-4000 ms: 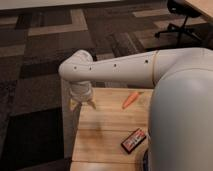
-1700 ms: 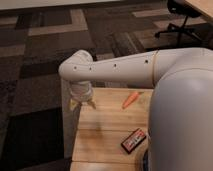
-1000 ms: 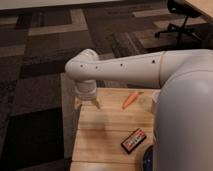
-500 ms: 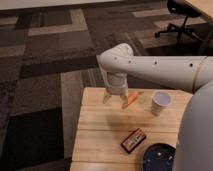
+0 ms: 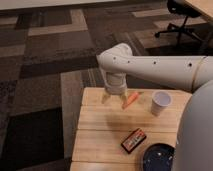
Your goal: Place the ceramic cup in the ceramic bowl
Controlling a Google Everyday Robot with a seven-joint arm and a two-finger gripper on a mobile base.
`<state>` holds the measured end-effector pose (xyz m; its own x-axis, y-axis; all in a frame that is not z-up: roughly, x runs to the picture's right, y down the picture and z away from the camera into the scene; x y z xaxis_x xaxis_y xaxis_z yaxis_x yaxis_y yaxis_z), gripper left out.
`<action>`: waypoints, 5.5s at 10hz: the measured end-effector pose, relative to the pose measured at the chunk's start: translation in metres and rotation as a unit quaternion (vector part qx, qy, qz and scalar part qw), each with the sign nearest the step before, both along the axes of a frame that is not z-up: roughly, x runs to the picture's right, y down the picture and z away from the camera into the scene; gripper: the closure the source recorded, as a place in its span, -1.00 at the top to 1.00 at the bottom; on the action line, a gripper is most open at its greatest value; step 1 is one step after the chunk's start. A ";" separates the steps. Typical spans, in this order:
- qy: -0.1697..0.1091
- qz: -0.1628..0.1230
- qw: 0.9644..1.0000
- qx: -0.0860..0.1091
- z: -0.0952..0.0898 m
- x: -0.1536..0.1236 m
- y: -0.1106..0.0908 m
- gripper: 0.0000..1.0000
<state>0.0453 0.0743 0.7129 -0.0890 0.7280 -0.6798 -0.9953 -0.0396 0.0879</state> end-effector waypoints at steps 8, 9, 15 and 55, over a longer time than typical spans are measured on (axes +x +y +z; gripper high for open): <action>-0.038 -0.122 0.992 0.005 0.005 0.110 -0.027 0.30; -0.062 -0.157 0.986 -0.004 0.007 0.123 -0.027 0.30; -0.226 -0.318 0.921 -0.008 0.002 0.166 -0.051 0.30; -0.291 -0.384 0.876 0.014 0.054 0.254 -0.040 0.30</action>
